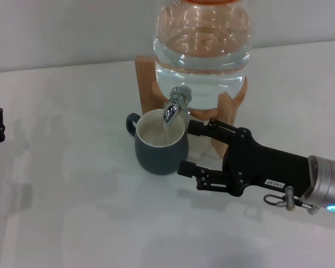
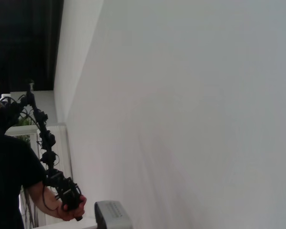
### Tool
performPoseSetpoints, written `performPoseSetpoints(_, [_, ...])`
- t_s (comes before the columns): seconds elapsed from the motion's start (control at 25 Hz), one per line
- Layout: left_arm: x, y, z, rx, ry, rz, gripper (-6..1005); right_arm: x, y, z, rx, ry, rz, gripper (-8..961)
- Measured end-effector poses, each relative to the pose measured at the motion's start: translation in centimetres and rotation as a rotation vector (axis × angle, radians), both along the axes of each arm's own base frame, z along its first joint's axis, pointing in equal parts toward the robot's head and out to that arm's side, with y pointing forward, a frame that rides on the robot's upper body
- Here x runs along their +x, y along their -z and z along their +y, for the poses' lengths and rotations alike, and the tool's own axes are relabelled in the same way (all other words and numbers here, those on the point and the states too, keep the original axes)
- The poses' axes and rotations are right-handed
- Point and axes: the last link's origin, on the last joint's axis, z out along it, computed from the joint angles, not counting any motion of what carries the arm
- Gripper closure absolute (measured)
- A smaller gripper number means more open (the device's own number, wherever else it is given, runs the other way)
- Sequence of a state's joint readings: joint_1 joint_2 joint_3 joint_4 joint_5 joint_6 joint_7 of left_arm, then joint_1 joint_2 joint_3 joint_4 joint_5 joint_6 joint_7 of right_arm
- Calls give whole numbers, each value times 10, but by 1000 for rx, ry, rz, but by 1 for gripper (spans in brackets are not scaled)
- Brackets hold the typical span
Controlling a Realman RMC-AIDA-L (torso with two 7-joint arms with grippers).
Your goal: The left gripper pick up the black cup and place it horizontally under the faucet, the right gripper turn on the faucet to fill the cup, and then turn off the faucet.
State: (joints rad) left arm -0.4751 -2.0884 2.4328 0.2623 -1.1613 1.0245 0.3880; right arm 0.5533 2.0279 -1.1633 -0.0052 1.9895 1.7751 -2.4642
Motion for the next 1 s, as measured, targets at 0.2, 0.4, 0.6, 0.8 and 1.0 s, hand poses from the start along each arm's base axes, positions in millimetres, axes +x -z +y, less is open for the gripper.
performPoseSetpoints(0.2, [0, 1, 1, -8, -3, 5, 608, -1, 2, 4, -1, 4, -12, 98])
performPoseSetpoints(0.4, [0, 3, 2, -26, -6, 10, 608, 0, 4, 11, 13, 28, -44, 98])
performPoseSetpoints(0.6, [0, 4, 3, -29, -7, 12, 608, 2, 6, 17, 26, 46, -71, 98])
performPoseSetpoints(0.8, [0, 3, 3, -28, -7, 12, 608, -1, 6, 20, 28, 39, -74, 98])
performPoseSetpoints(1.0, [0, 3, 3, -28, -8, 12, 608, -2, 6, 22, 29, 35, -74, 98])
